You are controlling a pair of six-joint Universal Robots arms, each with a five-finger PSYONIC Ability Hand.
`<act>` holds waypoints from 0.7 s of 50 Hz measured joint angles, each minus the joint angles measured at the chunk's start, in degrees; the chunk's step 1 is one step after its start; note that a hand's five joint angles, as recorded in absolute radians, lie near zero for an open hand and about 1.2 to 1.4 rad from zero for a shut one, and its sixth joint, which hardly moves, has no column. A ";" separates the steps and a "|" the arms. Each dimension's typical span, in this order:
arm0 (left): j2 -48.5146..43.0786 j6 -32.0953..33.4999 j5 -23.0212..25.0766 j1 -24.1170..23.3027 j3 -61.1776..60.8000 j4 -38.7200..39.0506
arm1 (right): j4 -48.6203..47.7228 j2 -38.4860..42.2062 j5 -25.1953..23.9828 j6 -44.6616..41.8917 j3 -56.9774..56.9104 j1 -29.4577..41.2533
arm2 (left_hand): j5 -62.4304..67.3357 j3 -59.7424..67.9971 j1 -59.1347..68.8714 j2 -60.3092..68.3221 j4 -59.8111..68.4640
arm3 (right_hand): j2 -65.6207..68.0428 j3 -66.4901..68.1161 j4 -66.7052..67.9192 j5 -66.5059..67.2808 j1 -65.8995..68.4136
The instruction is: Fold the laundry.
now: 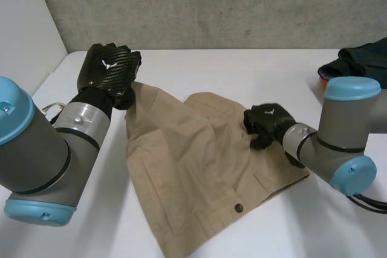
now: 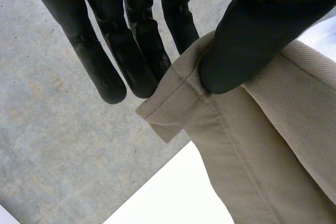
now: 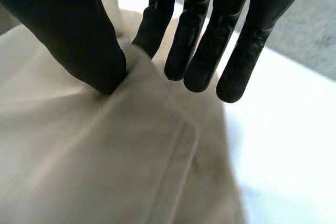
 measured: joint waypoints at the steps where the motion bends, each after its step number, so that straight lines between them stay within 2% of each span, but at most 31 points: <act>1: 0.02 -0.01 -0.01 -0.03 0.04 0.00 | -0.14 -0.09 0.02 0.02 -0.27 0.01 | 0.00 0.00 0.00 0.00 0.00 | 0.00 0.06 0.00 0.31 0.27; 7: 0.09 -0.05 -0.06 -0.09 0.67 0.04 | -0.96 -0.26 0.26 -0.10 -4.63 0.08 | 0.00 0.00 0.00 0.00 0.00 | 0.00 0.16 0.00 1.07 1.06; 15: 0.12 -1.97 -0.35 0.18 3.22 0.96 | 0.47 5.70 3.81 -0.90 -24.66 0.91 | 0.00 0.00 0.00 0.00 0.00 | 0.02 0.17 0.02 1.34 1.22; 19: 0.10 -2.90 -0.35 0.25 3.39 1.04 | 2.37 7.97 4.74 -0.83 -29.07 1.51 | 0.00 0.00 0.00 0.00 0.00 | 0.02 0.17 0.02 1.34 1.22; 20: 0.06 -3.30 -0.35 0.30 3.26 1.05 | 3.19 8.39 5.08 -0.71 -29.27 1.74 | 0.00 0.00 0.00 0.00 0.00 | -3.77 -3.73 -3.26 -1.63 -2.08; 21: 0.00 -3.49 -0.34 0.34 3.11 1.06 | 3.90 8.04 5.51 -0.58 -27.83 1.92 | 0.00 0.00 0.00 0.00 0.00 | -19.11 -18.77 -19.17 -16.36 -17.58; 23: -0.08 -3.61 -0.34 0.37 2.96 1.06 | 4.26 7.44 5.83 -0.52 -26.22 1.96 | 0.00 0.00 0.00 0.00 0.00 | -22.63 -20.95 -21.42 -18.55 -19.84; 24: -0.20 -3.71 -0.33 0.41 2.76 1.06 | 4.58 6.43 6.22 -0.49 -23.86 1.95 | 0.00 0.00 0.00 0.00 0.00 | -37.43 -36.77 -37.34 -34.68 -33.82; 25: -0.30 -3.77 -0.32 0.43 2.60 1.07 | 4.80 5.10 6.65 -0.50 -21.01 1.86 | 0.00 0.00 0.00 0.00 0.00 | -41.86 -41.42 -42.08 -39.86 -37.27; 28: -0.72 -3.81 -0.31 0.53 2.20 1.06 | 4.88 -0.08 7.68 -0.81 -10.71 0.56 | 0.00 0.00 0.00 0.00 0.00 | -46.03 -47.58 -48.37 -45.58 -41.61; 32: -0.97 -3.81 -0.28 0.57 2.04 1.06 | 4.66 -3.77 7.85 -1.07 -3.33 -1.68 | 0.00 0.00 0.00 0.00 0.00 | -46.03 -48.14 -49.01 -46.39 -42.08; 35: -1.21 -3.81 -0.24 0.59 1.84 1.06 | 4.24 -7.73 6.51 -1.38 6.00 -6.20 | 0.00 0.00 0.00 0.00 0.00 | -46.03 -48.13 -49.01 -46.39 -42.08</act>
